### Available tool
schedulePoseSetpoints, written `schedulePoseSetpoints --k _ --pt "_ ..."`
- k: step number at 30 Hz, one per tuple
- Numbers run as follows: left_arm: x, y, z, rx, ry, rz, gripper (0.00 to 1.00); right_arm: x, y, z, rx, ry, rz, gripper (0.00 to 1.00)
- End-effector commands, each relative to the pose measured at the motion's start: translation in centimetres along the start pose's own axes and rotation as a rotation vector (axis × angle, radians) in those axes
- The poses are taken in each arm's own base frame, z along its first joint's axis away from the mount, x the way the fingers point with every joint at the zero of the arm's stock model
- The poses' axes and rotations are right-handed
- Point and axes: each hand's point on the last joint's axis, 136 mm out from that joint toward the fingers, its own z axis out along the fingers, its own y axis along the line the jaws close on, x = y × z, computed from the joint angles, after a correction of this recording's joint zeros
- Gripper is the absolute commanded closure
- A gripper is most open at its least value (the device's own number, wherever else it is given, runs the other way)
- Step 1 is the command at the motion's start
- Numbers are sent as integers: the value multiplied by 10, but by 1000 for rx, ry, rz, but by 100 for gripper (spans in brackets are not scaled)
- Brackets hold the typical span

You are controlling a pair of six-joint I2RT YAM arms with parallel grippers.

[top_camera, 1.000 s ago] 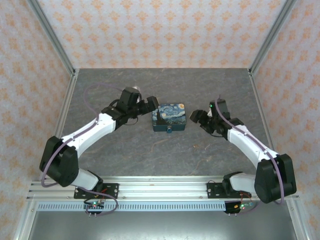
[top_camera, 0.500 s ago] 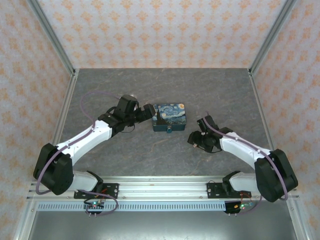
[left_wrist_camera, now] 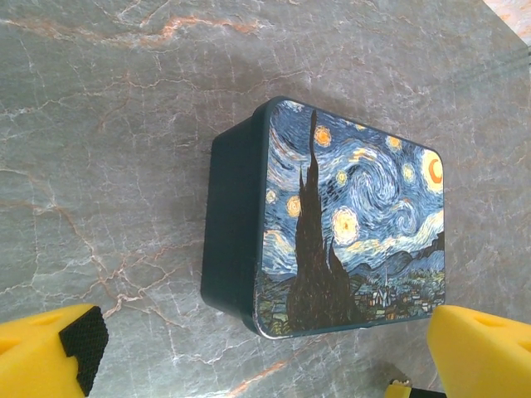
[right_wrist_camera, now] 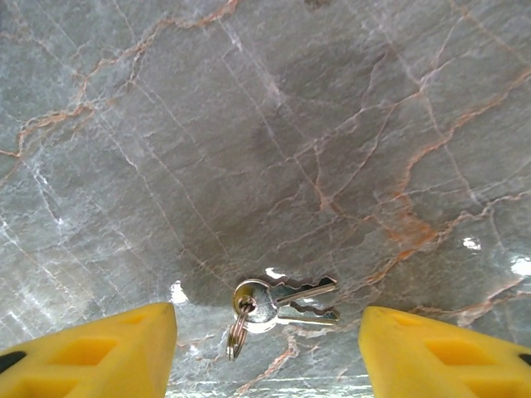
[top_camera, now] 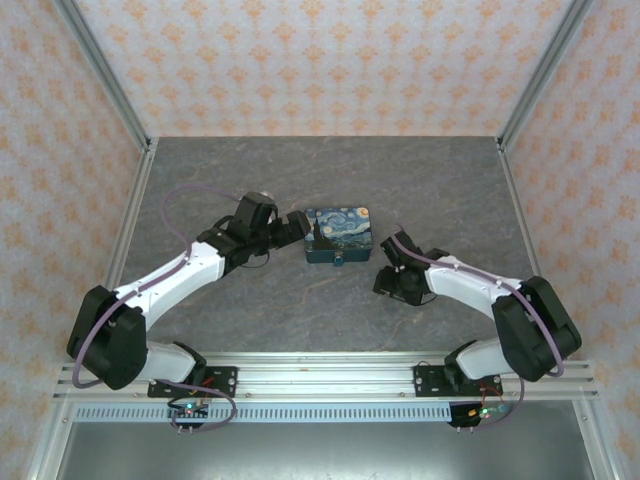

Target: Unlock a padlock with a key

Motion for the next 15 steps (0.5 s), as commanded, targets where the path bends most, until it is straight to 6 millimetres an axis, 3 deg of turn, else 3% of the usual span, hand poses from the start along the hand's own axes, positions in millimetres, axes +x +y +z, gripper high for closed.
schedulePoseSetpoints --k 1,15 --pt "3 -1 5 6 0 -1 0 -11 -3 5 59 -52 -51 41" --pt "7 2 13 5 15 -6 0 -22 9 -3 114 -106 -119 49"
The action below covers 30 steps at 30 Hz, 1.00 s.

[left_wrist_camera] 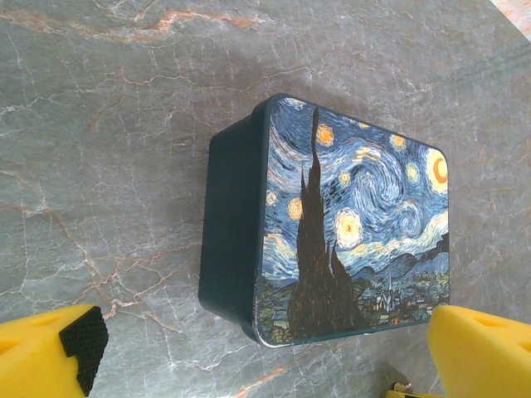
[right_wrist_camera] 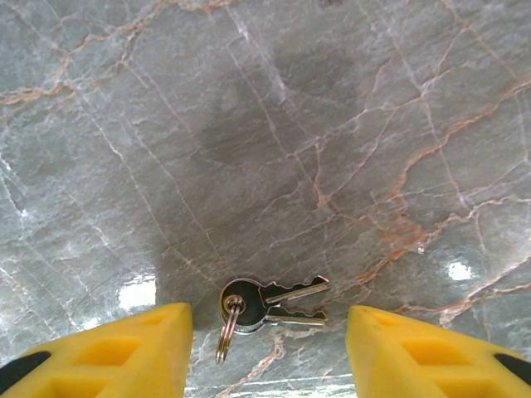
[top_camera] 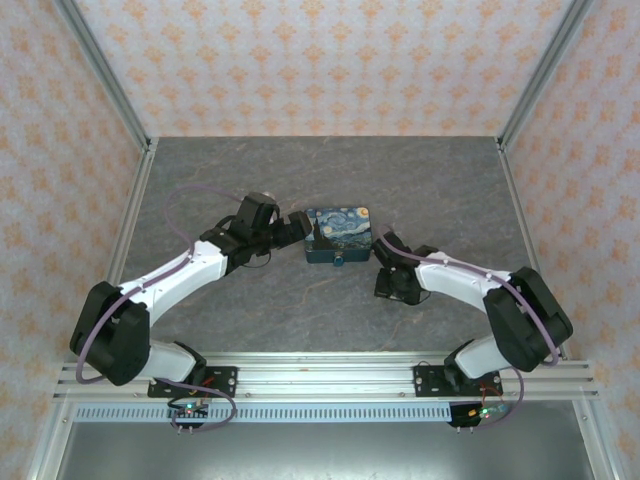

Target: Unlock a padlock with a key

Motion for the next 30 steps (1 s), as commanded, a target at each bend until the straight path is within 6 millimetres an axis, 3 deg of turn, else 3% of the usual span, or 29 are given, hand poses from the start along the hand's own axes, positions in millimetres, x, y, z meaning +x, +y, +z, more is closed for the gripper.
schedulePoseSetpoints --k 1,20,25,30 --pt "6 3 7 0 10 -5 0 -24 9 -5 11 -95 -26 49" --pt "9 5 13 -3 21 -5 0 -12 18 7 -33 -48 -13 63" --pt "10 5 13 -2 22 -7 0 -4 44 3 -72 -50 -64 63" --pt "9 5 10 1 18 -8 0 11 87 4 -109 -41 -157 63"
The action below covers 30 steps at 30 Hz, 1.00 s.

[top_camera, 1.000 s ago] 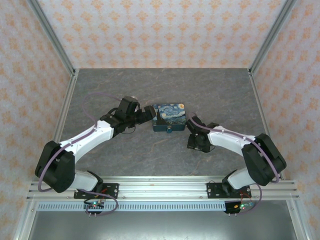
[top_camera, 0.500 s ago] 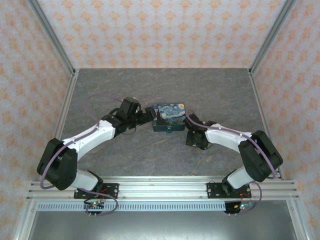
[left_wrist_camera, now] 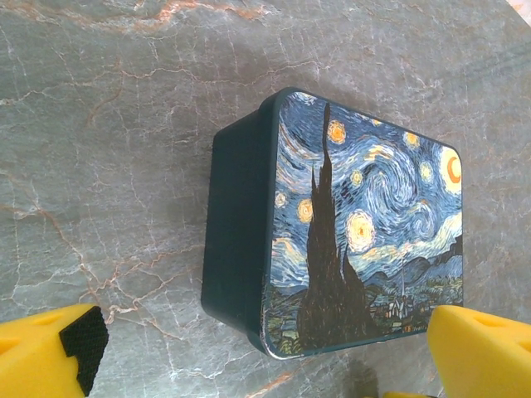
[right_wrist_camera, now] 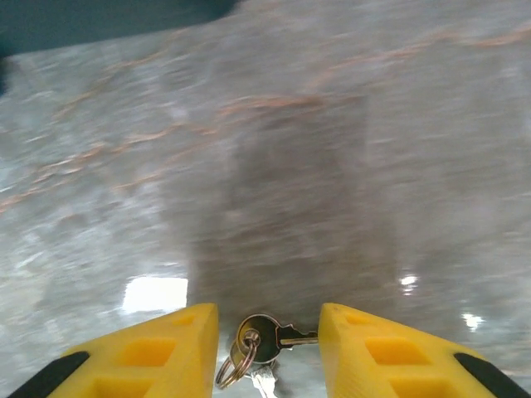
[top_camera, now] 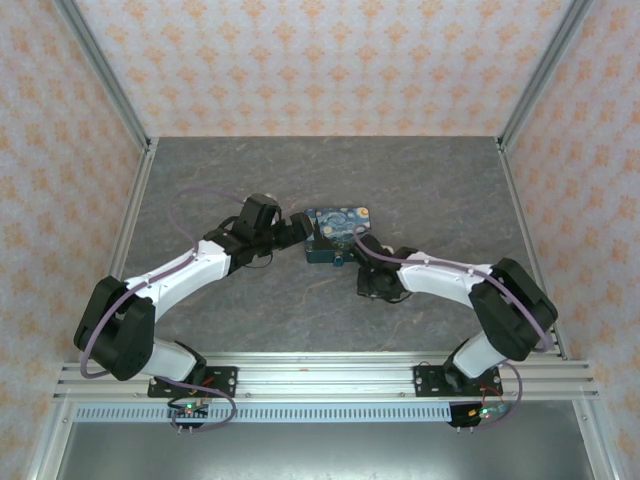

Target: Unlock a padlock with a key

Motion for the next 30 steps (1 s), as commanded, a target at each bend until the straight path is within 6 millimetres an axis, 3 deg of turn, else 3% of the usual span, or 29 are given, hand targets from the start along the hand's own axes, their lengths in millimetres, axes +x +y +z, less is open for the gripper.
schedulePoseSetpoints --k 1,5,11,20,30 --pt "6 1 -1 6 8 -5 0 6 29 2 -27 9 -45 62" --pt "4 2 -7 2 -4 -4 0 -3 43 -14 -21 -49 -67 47" --pt "1 3 -15 -5 -29 -8 0 -9 36 -32 -31 -105 51 41" --pt "-8 15 -17 -44 -62 -45 0 8 38 -19 4 -76 156 41" --pt "-9 15 -16 -20 -60 -54 0 17 39 -2 28 -53 196 42"
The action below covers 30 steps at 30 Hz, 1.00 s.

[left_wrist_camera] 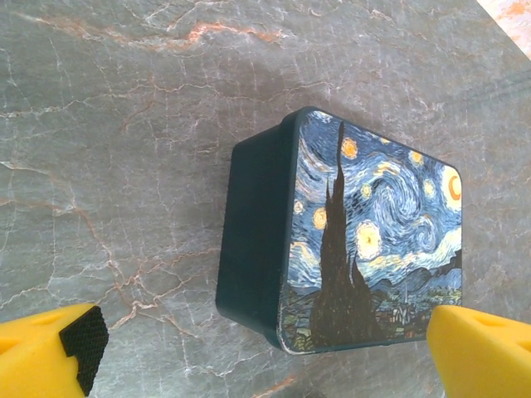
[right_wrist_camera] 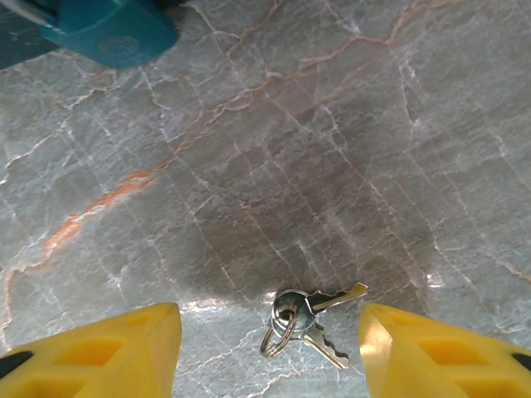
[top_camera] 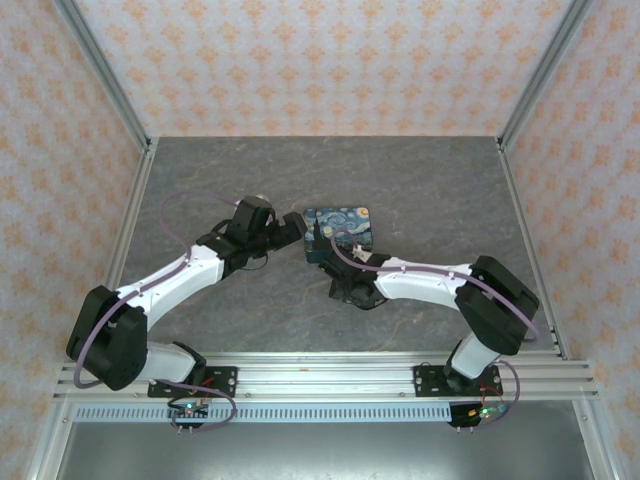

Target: Unlock a padlock with a key

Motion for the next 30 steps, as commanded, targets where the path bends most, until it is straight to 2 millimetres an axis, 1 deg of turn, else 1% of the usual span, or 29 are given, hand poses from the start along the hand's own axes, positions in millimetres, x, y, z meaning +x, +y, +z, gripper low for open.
schedulePoseSetpoints --k 1,10,13,18,20,25,30 --pt "-4 5 -4 -5 -19 -17 0 0 -8 6 40 -21 24 42" --pt "-7 9 -2 2 -19 -29 0 4 -8 19 66 3 24 47" --pt "-7 10 -2 2 -20 -33 0 5 -8 21 72 2 19 50" --pt "-8 12 -1 -1 -18 -38 0 4 -9 25 99 8 -22 61" --pt "-8 12 -1 1 -18 -39 0 4 -9 26 105 12 -47 71" --pt "-7 12 -2 2 -14 -41 0 4 -6 24 89 18 -139 86" --pt "-6 12 -3 4 -8 -43 0 5 1 17 21 25 -260 94"
